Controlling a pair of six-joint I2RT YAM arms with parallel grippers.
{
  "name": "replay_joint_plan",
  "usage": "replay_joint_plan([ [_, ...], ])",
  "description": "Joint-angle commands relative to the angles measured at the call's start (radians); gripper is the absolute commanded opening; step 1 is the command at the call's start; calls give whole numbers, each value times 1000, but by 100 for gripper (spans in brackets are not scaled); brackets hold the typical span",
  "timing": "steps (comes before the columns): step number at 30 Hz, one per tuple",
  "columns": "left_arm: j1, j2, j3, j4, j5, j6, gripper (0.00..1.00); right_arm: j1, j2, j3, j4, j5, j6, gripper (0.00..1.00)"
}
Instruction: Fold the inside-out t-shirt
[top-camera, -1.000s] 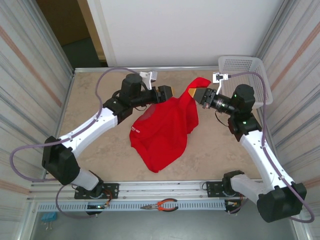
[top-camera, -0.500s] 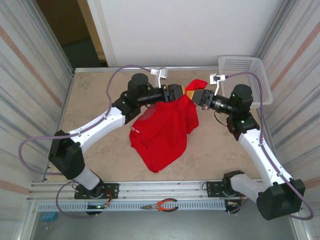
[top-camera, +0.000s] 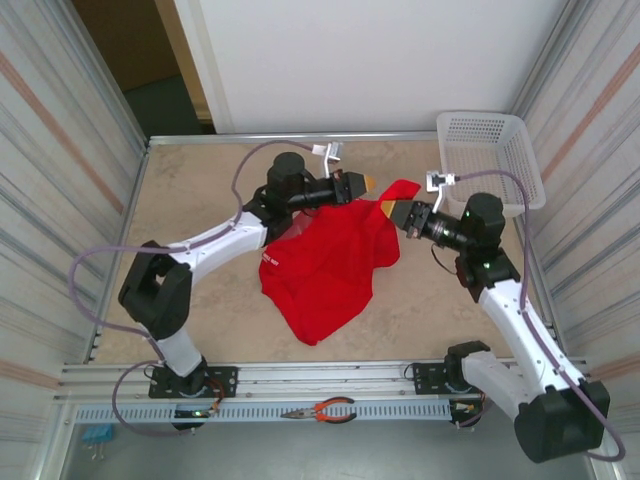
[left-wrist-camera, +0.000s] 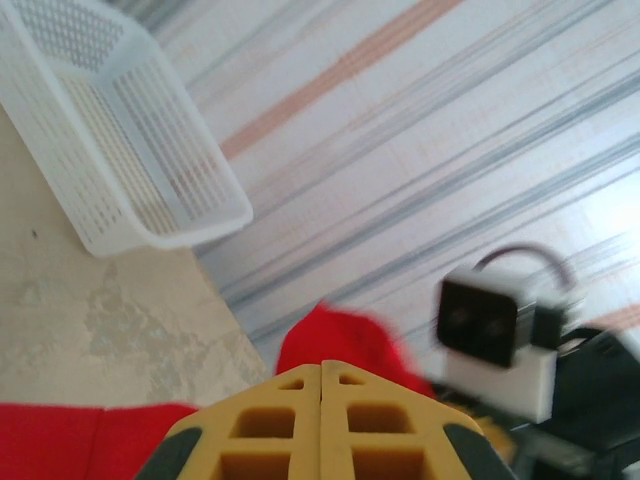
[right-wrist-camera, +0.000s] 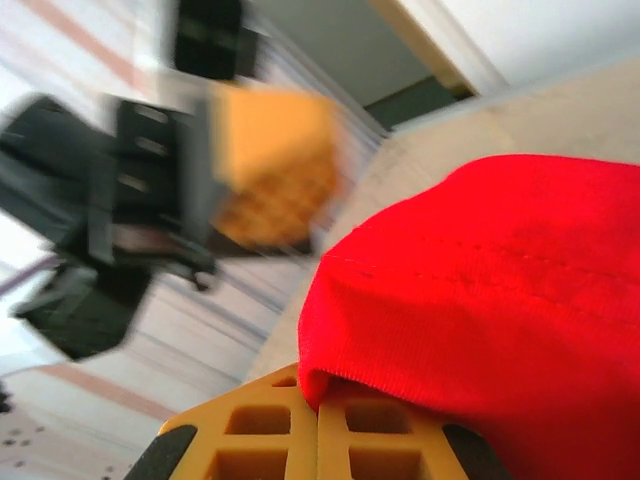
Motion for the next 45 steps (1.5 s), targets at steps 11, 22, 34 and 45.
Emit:
replay_joint_plan([
  [11, -2, -139, -36, -317, -171, 230, 11, -25, -47, -90, -458, 539, -34, 60],
  [22, -27, -437, -426, -921, -702, 55, 61, -4, 309, 200, -686, 710, -125, 74],
  [34, -31, -220, -486, -861, -709, -3, 62, 72, 569, 130, -522, 640, -8, 78],
  [45, 47, -215, -276, -961, -779, 169, 0, -95, 409, 512, -601, 470, -73, 0],
])
